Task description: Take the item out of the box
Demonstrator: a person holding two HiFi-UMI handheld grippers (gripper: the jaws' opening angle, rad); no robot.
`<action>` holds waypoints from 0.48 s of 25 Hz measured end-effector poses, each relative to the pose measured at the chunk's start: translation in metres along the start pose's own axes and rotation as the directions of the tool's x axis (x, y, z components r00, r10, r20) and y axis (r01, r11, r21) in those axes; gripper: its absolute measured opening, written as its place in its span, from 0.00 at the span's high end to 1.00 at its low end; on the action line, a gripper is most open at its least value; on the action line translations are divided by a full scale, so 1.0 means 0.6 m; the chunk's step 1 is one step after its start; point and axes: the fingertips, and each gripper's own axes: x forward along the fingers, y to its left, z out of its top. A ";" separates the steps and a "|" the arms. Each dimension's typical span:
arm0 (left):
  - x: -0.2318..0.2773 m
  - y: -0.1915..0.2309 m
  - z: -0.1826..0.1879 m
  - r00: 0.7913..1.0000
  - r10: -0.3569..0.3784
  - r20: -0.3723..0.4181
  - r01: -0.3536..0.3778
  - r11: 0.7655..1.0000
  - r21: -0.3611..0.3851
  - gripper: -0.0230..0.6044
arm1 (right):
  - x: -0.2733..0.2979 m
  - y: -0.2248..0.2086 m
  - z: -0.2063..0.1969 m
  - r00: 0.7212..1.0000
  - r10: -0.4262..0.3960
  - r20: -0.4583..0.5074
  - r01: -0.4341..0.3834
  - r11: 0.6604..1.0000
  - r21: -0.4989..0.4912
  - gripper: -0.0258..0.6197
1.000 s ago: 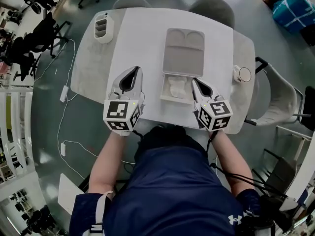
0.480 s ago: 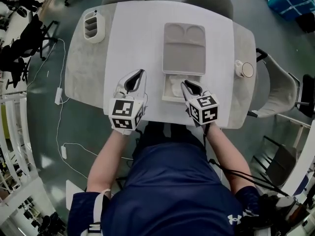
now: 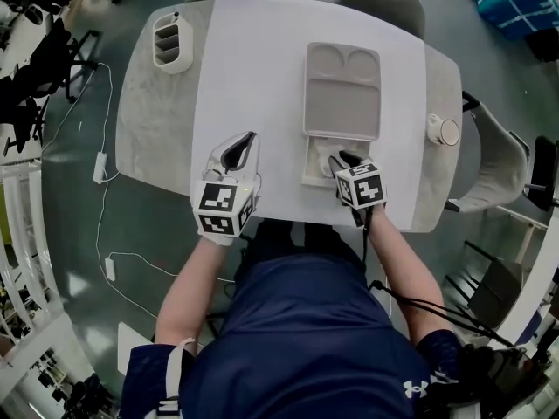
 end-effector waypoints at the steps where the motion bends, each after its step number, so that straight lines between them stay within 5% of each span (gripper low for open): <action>1: -0.002 0.007 -0.003 1.000 0.004 -0.002 -0.004 1.000 -0.007 0.94 | 0.007 -0.001 -0.004 1.000 -0.003 -0.021 0.004 1.000 0.006 0.79; 7: -0.014 0.037 0.000 1.000 0.028 0.012 -0.028 0.999 -0.024 0.94 | 0.034 -0.016 -0.014 0.992 -0.056 -0.112 0.052 0.998 -0.045 0.80; 10: -0.017 0.046 0.019 0.999 0.037 0.034 -0.037 0.999 -0.016 0.94 | 0.033 -0.017 -0.006 0.991 -0.062 -0.122 0.051 0.994 -0.092 0.96; 12: -0.016 0.048 0.036 0.998 0.039 0.050 -0.039 0.999 -0.006 0.94 | 0.031 -0.013 -0.007 0.992 -0.041 -0.121 0.032 0.996 -0.078 0.96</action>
